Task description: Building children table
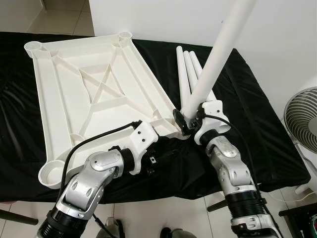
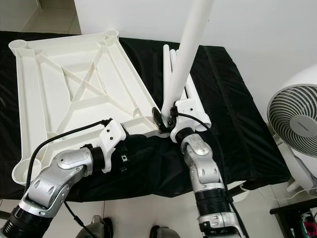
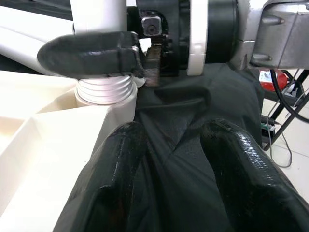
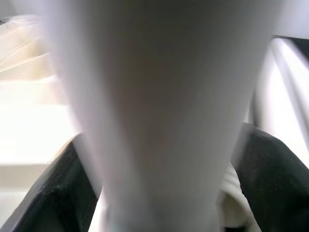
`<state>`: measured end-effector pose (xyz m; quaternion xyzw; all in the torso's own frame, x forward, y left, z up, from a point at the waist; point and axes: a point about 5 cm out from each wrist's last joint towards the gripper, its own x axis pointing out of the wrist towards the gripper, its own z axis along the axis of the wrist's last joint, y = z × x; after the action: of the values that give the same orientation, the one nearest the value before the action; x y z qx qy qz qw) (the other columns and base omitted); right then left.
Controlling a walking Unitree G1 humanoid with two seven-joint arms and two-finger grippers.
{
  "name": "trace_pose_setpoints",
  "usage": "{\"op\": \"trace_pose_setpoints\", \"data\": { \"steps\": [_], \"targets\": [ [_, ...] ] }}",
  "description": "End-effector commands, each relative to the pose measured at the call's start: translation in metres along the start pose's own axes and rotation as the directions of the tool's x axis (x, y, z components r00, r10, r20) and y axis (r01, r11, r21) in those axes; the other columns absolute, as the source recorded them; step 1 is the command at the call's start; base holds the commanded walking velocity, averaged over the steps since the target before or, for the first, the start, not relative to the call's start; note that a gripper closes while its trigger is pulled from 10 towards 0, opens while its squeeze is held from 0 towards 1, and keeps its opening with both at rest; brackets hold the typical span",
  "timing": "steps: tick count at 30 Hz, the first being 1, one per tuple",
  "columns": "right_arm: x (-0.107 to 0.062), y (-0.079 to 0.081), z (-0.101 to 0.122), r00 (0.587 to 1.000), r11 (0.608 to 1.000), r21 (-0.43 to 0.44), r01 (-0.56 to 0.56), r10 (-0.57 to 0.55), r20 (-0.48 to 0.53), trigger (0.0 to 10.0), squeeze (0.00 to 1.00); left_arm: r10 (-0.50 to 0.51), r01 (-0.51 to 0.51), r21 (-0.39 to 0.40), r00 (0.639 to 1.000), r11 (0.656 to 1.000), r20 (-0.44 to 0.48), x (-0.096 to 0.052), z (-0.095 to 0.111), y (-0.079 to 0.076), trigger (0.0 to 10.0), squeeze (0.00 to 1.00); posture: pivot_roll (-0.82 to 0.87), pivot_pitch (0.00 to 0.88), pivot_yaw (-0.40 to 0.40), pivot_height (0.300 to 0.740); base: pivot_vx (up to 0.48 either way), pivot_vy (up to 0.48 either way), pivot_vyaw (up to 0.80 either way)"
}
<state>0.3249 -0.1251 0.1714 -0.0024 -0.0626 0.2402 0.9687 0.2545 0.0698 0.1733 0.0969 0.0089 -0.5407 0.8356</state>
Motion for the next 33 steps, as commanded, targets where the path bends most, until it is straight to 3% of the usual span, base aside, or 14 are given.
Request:
{"op": "trace_pose_setpoints", "data": {
  "steps": [1,8,9,10,11,22,27,29,33],
  "targets": [
    [0.001,-0.001,-0.001,0.994,0.994,-0.018,-0.106,0.106,-0.013,10.0,0.00,0.025,-0.025,0.002,1.000,1.000,0.002,0.000,0.000,-0.002,10.0,0.00,0.06,0.104,-0.073,0.740,0.000,0.000,0.00],
    [0.005,-0.009,-0.001,0.977,0.974,-0.076,-0.212,0.210,-0.035,10.0,0.00,0.024,-0.024,0.007,1.000,1.000,0.003,0.001,0.001,0.000,10.0,0.00,0.06,0.102,-0.067,0.740,0.000,0.000,0.00],
    [0.006,-0.009,-0.002,0.972,0.970,-0.072,-0.233,0.230,-0.044,8.8,0.00,0.024,-0.024,0.008,1.000,1.000,0.003,0.001,0.001,-0.001,10.0,0.00,0.06,0.102,-0.067,0.740,0.000,0.000,0.00],
    [0.005,-0.011,-0.004,0.969,0.967,-0.075,-0.245,0.241,-0.053,0.8,0.00,0.024,-0.024,0.008,1.000,1.000,0.003,0.001,0.001,-0.001,10.0,0.00,0.06,0.104,-0.069,0.740,0.000,0.000,0.00],
    [0.005,-0.013,-0.005,0.968,0.966,-0.070,-0.249,0.245,-0.056,0.0,0.00,0.025,-0.025,0.007,1.000,1.000,0.004,0.000,0.002,-0.001,10.0,0.00,0.06,0.107,-0.071,0.740,0.000,0.000,0.00],
    [-0.001,-0.016,-0.009,0.967,0.967,-0.032,-0.253,0.252,-0.042,0.0,0.00,0.033,-0.033,0.000,0.999,0.999,0.005,0.000,0.002,-0.001,10.0,0.00,0.06,0.122,-0.072,0.740,0.000,0.000,0.00],
    [0.001,-0.009,-0.008,0.984,0.984,0.014,-0.176,0.176,-0.005,0.0,0.00,0.038,-0.038,0.003,0.999,0.999,0.005,0.001,0.001,0.001,10.0,0.00,0.06,0.127,-0.071,0.740,0.000,0.000,0.00],
    [0.002,-0.004,-0.008,0.994,0.993,0.037,-0.114,0.114,0.003,10.0,0.00,0.041,-0.041,0.005,0.999,0.999,0.006,0.001,0.002,0.002,10.0,0.00,0.05,0.130,-0.071,0.740,0.000,0.000,0.00],
    [0.004,0.004,-0.009,1.000,0.997,0.078,-0.025,0.024,0.016,10.0,0.00,0.049,-0.049,0.004,0.999,0.999,0.005,0.001,0.002,0.003,10.0,0.00,0.05,0.131,-0.071,0.740,0.000,0.000,0.00]
  ]
}}
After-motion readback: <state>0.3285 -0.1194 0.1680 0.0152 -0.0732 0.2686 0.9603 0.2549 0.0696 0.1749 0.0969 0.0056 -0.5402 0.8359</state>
